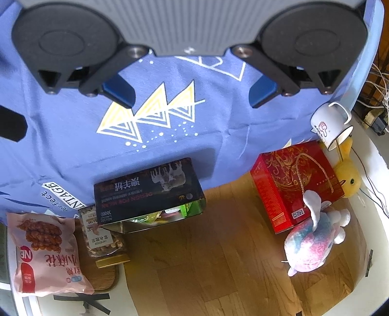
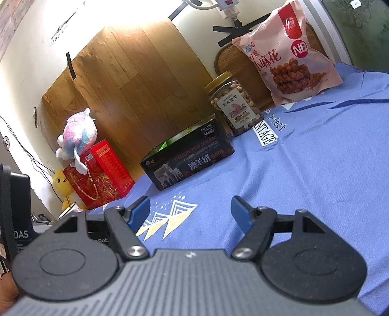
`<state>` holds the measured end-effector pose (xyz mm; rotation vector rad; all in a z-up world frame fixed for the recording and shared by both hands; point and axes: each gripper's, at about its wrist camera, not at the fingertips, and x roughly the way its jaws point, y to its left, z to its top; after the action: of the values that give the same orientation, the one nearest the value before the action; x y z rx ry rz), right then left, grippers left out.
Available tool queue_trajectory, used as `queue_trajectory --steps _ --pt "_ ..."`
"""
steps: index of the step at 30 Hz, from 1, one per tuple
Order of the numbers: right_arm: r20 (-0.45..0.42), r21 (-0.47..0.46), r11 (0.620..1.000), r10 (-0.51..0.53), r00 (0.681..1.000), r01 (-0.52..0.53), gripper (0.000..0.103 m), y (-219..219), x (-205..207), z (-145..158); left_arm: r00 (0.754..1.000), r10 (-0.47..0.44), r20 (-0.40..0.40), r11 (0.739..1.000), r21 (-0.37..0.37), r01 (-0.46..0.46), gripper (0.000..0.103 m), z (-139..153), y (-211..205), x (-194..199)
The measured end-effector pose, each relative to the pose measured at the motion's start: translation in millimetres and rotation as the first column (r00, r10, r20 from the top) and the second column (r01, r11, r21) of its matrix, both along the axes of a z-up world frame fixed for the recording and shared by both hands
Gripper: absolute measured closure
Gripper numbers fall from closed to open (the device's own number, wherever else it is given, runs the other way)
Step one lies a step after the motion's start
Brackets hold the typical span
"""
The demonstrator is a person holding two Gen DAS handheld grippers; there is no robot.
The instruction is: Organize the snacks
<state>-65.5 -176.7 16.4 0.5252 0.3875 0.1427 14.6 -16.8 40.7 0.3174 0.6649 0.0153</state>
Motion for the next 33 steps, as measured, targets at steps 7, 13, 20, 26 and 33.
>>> queue_trajectory --steps 7,13,20,26,33 --pt "0.0 -0.001 1.0 0.001 1.0 -0.001 0.027 1.1 -1.1 -0.1 1.0 -0.006 -0.01 1.0 -0.011 0.006 0.0 -1.0 0.4 -0.9" --pt "-0.002 -0.003 1.0 -0.001 1.0 0.001 0.027 1.3 -1.0 -0.1 1.0 -0.011 -0.025 0.999 -0.038 0.01 0.0 -0.8 1.0 0.3" --pt "0.0 -0.01 1.0 -0.002 1.0 0.002 0.027 2.3 -1.2 -0.6 0.999 -0.01 -0.03 0.999 -0.047 0.009 0.0 -2.1 0.7 -0.5" --pt "-0.011 -0.005 1.0 0.001 1.0 -0.001 0.027 0.8 0.2 -1.7 0.999 -0.004 -0.034 0.999 -0.051 0.002 0.0 -3.2 1.7 0.3" --pt "-0.011 -0.006 1.0 0.0 1.0 0.0 0.027 1.4 0.5 -1.9 0.999 -0.002 -0.033 0.998 -0.057 0.0 0.0 -3.4 2.1 1.0"
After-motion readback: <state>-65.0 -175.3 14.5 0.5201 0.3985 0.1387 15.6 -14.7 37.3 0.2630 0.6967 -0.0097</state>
